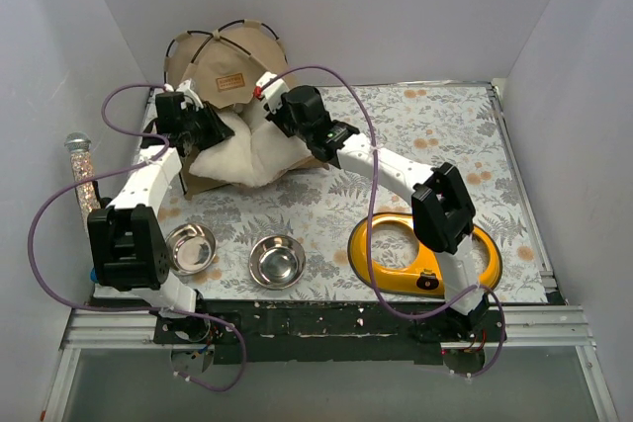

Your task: Set up the pet tent

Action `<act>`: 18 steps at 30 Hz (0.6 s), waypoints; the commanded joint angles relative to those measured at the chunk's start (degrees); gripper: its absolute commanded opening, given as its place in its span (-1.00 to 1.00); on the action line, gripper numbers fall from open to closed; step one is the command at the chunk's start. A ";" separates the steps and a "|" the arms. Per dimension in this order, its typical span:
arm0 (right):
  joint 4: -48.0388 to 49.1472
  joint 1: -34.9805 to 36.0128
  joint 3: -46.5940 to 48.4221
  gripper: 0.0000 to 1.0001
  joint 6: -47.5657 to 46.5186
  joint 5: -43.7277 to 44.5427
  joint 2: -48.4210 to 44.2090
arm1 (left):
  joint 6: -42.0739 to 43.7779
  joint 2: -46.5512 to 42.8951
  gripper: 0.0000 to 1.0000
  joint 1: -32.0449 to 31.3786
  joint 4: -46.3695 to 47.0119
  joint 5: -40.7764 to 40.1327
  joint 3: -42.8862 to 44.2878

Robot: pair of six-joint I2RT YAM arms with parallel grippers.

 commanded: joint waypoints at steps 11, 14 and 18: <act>-9.79 -2.58 3.68 0.22 1.21 -10.78 -5.64 | 11.58 -13.07 0.96 -0.57 0.45 3.05 -0.26; -12.60 -3.64 3.24 0.28 1.56 -14.82 -7.31 | 15.88 -14.75 0.96 -0.57 -2.35 1.12 -0.35; -17.86 -5.31 4.99 0.34 1.48 -19.74 -9.33 | 23.43 -17.73 0.96 -0.57 -5.35 -2.58 0.17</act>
